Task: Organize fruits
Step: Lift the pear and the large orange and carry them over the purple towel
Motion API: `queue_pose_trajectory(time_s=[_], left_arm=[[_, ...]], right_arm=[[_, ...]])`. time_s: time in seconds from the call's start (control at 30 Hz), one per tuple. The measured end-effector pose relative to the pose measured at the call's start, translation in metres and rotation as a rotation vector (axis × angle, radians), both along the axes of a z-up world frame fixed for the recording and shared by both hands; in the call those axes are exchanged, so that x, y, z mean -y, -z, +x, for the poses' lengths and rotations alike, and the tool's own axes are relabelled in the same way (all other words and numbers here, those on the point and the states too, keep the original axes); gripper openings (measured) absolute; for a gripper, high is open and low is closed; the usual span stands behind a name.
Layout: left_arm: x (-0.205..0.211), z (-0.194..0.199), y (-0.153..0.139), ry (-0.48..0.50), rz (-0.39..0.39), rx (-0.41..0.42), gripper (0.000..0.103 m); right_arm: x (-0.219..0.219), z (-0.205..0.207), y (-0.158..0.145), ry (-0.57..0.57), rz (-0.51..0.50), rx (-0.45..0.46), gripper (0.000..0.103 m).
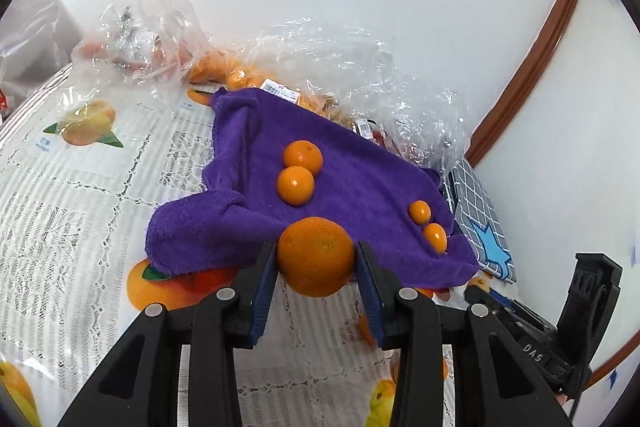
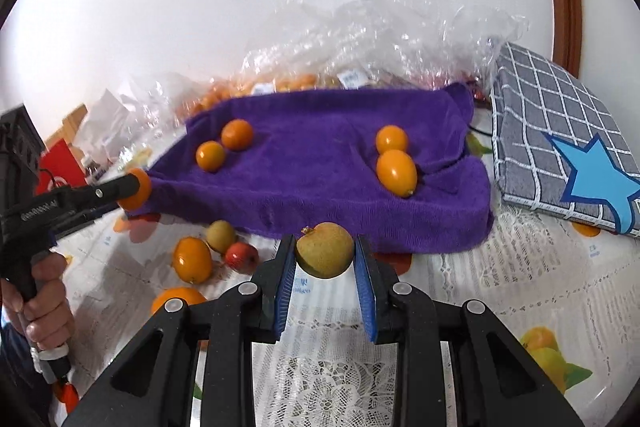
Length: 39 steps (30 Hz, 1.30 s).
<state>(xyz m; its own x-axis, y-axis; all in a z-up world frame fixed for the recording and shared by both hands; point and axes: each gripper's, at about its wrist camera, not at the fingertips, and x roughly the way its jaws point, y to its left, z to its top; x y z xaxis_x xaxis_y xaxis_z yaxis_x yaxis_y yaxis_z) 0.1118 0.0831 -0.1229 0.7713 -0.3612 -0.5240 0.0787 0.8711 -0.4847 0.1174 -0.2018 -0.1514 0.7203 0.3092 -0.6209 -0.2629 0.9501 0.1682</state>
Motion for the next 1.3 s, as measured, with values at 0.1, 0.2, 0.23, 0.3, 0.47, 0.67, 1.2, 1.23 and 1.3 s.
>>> queue_pose_trajectory(time_s=[0.1,0.2,0.23,0.3,0.47,0.67,1.2,1.23,1.3], left_arm=[[-0.001,0.0,-0.001,-0.001,0.0,0.003,0.037],[0.001,0.0,-0.002,-0.003,0.011,0.008,0.037],[0.001,-0.001,-0.002,-0.003,0.014,0.008,0.037],[0.001,0.0,-0.002,-0.001,0.016,0.007,0.037],[0.001,0.0,-0.002,-0.001,0.015,0.007,0.037],[-0.001,0.0,-0.002,-0.005,0.009,0.011,0.037],[-0.005,-0.002,-0.005,-0.023,0.007,0.017,0.037],[-0.006,-0.003,-0.005,-0.028,0.008,0.019,0.037],[-0.007,-0.003,-0.005,-0.036,0.007,0.018,0.037]], right_arm=[[0.01,-0.002,-0.005,0.022,0.046,0.025,0.029],[0.019,-0.002,-0.009,0.05,0.077,0.04,0.029],[0.022,-0.002,-0.01,0.062,0.089,0.043,0.029],[0.027,-0.002,-0.01,0.084,0.105,0.043,0.029],[0.035,-0.002,-0.011,0.113,0.131,0.047,0.029],[0.039,-0.002,-0.01,0.135,0.14,0.043,0.029],[0.042,-0.001,-0.01,0.153,0.145,0.043,0.029],[0.042,-0.001,-0.01,0.153,0.146,0.043,0.029],[0.043,-0.001,-0.01,0.156,0.154,0.046,0.029]])
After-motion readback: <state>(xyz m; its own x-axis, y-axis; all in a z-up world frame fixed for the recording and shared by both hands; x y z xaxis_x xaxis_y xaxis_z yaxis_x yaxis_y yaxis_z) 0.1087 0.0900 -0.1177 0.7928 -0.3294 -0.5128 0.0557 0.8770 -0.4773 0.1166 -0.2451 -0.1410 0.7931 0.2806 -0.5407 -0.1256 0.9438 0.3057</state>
